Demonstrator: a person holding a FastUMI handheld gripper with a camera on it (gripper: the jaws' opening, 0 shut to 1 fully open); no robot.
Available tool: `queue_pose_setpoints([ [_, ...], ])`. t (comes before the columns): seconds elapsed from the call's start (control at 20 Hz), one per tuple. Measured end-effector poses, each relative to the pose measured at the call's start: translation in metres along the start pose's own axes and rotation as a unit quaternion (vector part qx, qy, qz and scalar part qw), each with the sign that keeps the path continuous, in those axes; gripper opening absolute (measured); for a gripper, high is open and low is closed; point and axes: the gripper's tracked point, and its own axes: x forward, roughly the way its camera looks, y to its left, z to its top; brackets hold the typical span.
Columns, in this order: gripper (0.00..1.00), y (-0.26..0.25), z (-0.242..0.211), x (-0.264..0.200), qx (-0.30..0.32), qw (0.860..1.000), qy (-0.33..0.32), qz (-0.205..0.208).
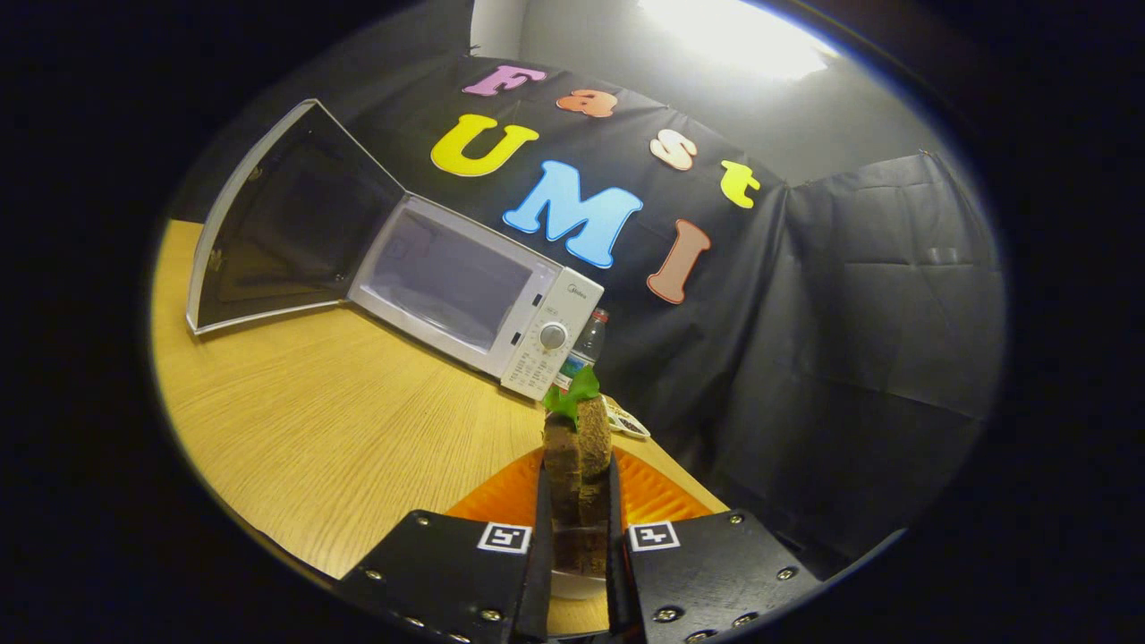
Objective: Open the microwave, put the food inside, and close the microwave door.
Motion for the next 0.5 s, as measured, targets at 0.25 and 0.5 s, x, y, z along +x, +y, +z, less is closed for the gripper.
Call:
queue_pose_setpoints([
  [0.25,0.25,-0.001,0.039,-0.017,0.034,0.999,-0.031,0.024],
  [0.5,0.25,0.025,0.085,-0.032,0.119,0.987,-0.055,0.089],
])
